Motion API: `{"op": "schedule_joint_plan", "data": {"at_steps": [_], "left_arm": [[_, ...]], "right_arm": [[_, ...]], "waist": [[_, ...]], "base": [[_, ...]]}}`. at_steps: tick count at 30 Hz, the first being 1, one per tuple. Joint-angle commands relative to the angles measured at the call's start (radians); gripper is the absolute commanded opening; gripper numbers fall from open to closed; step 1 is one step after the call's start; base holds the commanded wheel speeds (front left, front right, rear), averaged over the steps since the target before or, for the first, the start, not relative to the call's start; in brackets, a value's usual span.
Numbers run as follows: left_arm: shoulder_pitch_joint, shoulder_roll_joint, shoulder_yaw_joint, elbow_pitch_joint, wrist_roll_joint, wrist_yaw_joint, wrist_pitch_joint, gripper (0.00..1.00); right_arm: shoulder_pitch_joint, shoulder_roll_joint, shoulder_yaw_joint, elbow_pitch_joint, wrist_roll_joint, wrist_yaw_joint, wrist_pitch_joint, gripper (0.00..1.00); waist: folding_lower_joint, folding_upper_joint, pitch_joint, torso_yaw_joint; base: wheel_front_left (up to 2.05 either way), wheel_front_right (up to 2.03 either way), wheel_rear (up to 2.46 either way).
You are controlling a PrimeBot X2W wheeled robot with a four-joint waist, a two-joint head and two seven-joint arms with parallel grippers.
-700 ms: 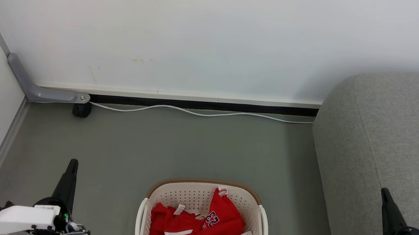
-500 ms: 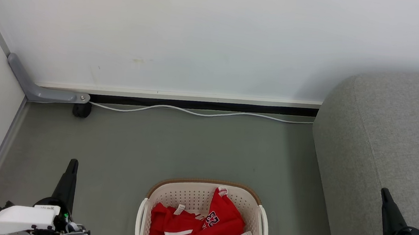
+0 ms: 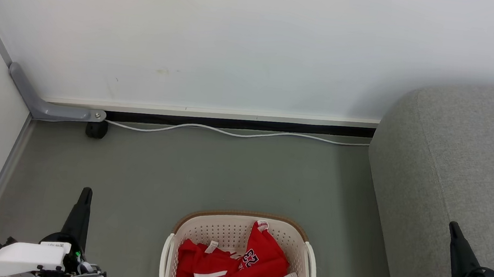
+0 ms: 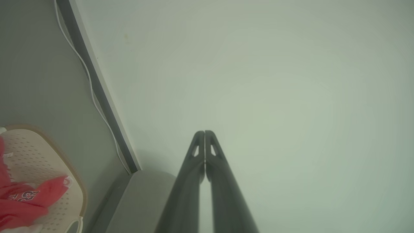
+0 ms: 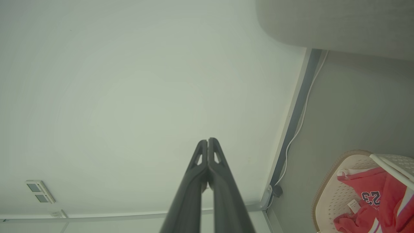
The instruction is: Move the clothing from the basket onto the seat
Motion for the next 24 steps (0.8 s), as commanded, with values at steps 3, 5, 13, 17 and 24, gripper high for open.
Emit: {"op": "schedule_joint_plan", "data": {"at_steps": [3, 5, 13, 17, 24], "left_arm": [[-0.058, 0.018, 0.033, -0.028, -0.004, -0.004, 0.007, 0.0], [-0.058, 0.018, 0.033, -0.028, -0.004, -0.004, 0.007, 0.0], [-0.058, 0.018, 0.033, -0.028, -0.004, -0.004, 0.007, 0.0], [-0.058, 0.018, 0.033, -0.028, -0.004, -0.004, 0.007, 0.0], [-0.058, 0.018, 0.033, -0.028, -0.004, -0.004, 0.007, 0.0]], "right_arm": [[-0.036, -0.011, 0.019, -0.031, 0.008, 0.002, 0.007, 0.0], [-0.036, -0.011, 0.019, -0.031, 0.008, 0.002, 0.007, 0.0], [-0.036, -0.011, 0.019, -0.031, 0.008, 0.002, 0.007, 0.0], [-0.036, -0.011, 0.019, -0.031, 0.008, 0.002, 0.007, 0.0], [-0.036, -0.011, 0.019, -0.031, 0.008, 0.002, 0.007, 0.0]], "waist": [[0.0, -0.0001, 0.0, 0.0], [0.0, -0.0001, 0.0, 0.0], [0.0, -0.0001, 0.0, 0.0], [0.0, -0.0001, 0.0, 0.0], [0.0, -0.0001, 0.0, 0.0]], "base": [[0.0, 0.0, 0.0], [0.0, 0.0, 0.0], [0.0, 0.0, 0.0], [0.0, 0.0, 0.0], [0.0, 0.0, 0.0]]}}
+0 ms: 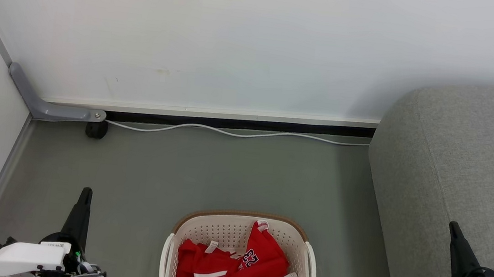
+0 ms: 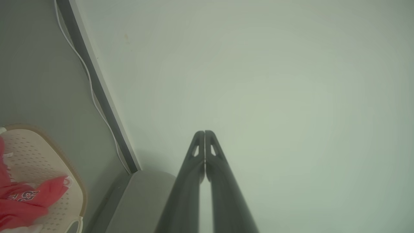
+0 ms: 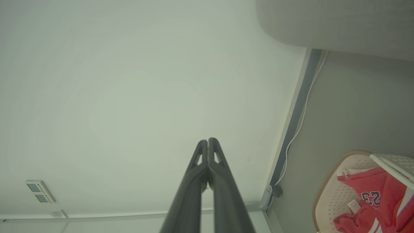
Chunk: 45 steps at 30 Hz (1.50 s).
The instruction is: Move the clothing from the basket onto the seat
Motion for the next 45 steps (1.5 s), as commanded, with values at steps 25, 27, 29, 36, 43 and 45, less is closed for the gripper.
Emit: {"op": "schedule_joint_plan", "data": {"at_steps": [25, 27, 29, 36, 43, 45], "left_arm": [[0.031, -0.022, -0.002, 0.061, 0.003, 0.002, -0.005, 1.0], [0.024, -0.02, -0.002, 0.063, 0.004, 0.001, -0.009, 1.0], [0.018, -0.019, -0.003, 0.067, 0.006, 0.001, -0.013, 1.0], [-0.001, -0.01, -0.012, 0.072, 0.023, 0.001, -0.035, 1.0], [-0.023, 0.005, -0.034, 0.082, 0.057, 0.001, -0.061, 1.0], [-0.03, 0.01, -0.036, 0.084, 0.073, 0.001, -0.067, 1.0]], "right_arm": [[0.027, 0.019, 0.014, 0.053, -0.004, 0.0, -0.004, 1.0], [0.019, 0.018, 0.018, 0.054, -0.006, 0.0, -0.008, 1.0], [0.013, 0.017, 0.023, 0.057, -0.009, 0.0, -0.012, 1.0], [-0.012, 0.007, 0.046, 0.065, -0.024, 0.0, -0.032, 1.0], [-0.041, -0.008, 0.081, 0.076, -0.05, 0.0, -0.059, 1.0], [-0.05, -0.013, 0.092, 0.081, -0.06, 0.0, -0.066, 1.0]], "waist": [[0.0002, 0.0, 0.004, 0.0], [0.0013, 0.0, 0.003, 0.0], [0.0023, 0.0, 0.0, 0.0], [0.0001, 0.0, 0.002, -0.002], [0.0, 0.0, 0.004, -0.003], [0.0, 0.0, 0.004, -0.003]], "base": [[0.0, 0.0, 0.0], [0.0, 0.0, 0.0], [0.0, 0.0, 0.0], [0.0, 0.0, 0.0], [0.0, 0.0, 0.0], [0.0, 0.0, 0.0]]}}
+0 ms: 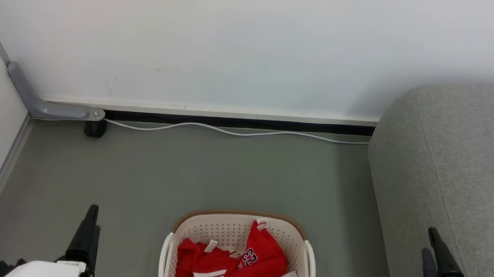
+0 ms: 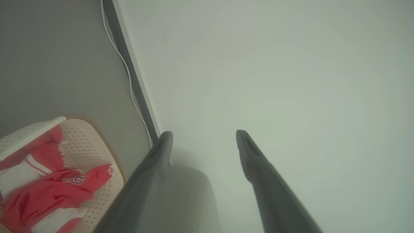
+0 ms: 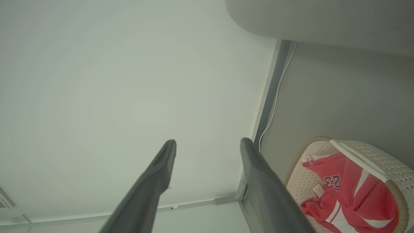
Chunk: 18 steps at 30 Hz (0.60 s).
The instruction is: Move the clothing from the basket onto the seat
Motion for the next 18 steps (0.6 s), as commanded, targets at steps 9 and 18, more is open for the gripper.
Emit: {"op": "schedule_joint_plan", "data": {"at_steps": [9, 18], "left_arm": [[-0.079, 0.027, 0.002, -0.019, 0.125, -0.004, -0.032, 1.0], [-0.1, 0.037, -0.002, -0.02, 0.262, -0.004, -0.056, 1.0]], "right_arm": [[-0.092, -0.034, 0.034, 0.002, -0.099, 0.003, -0.039, 1.0], [-0.126, -0.044, 0.051, 0.018, -0.229, 0.003, -0.063, 1.0]], "waist": [[-0.0003, 0.0, 0.004, -0.002], [-0.0003, 0.0, 0.009, -0.005]], "base": [[0.0, 0.0, 0.0], [0.0, 0.0, 0.0]]}}
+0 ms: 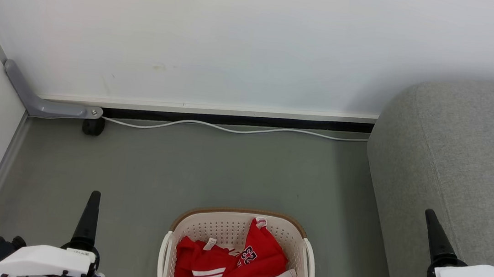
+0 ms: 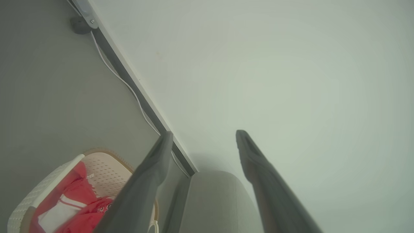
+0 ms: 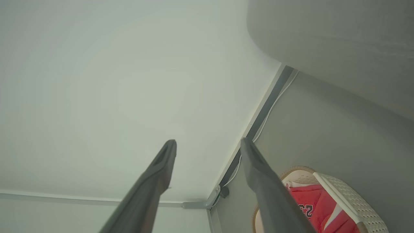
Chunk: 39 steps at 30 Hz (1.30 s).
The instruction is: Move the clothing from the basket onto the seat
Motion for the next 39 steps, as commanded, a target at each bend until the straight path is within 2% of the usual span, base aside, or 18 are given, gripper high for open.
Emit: {"op": "schedule_joint_plan", "data": {"at_steps": [1, 11, 23, 39], "left_arm": [[-0.063, 0.015, 0.007, -0.024, 0.028, -0.004, -0.012, 1.0], [-0.093, 0.033, -0.018, -0.03, 0.231, -0.004, -0.045, 1.0], [-0.116, 0.049, -0.051, -0.006, 0.427, -0.005, -0.08, 1.0], [-0.15, 0.06, -0.03, 0.035, 0.666, 0.006, -0.124, 1.0]], "right_arm": [[-0.054, -0.018, 0.015, -0.016, -0.029, 0.003, -0.012, 1.0], [-0.098, -0.024, 0.046, 0.003, -0.231, 0.004, -0.045, 1.0], [-0.146, -0.038, 0.105, 0.065, -0.405, 0.004, -0.08, 1.0], [-0.194, -0.037, 0.096, 0.119, -0.617, 0.004, -0.124, 1.0]], "waist": [[-0.0002, 0.0, 0.001, 0.0], [-0.0002, 0.0, 0.006, -0.003], [-0.0002, 0.0, 0.009, -0.009], [-0.0002, 0.0, 0.011, -0.018]], "base": [[0.0, 0.0, 0.0], [0.0, 0.0, 0.0], [0.0, 0.0, 0.0], [0.0, 0.0, 0.0]]}}
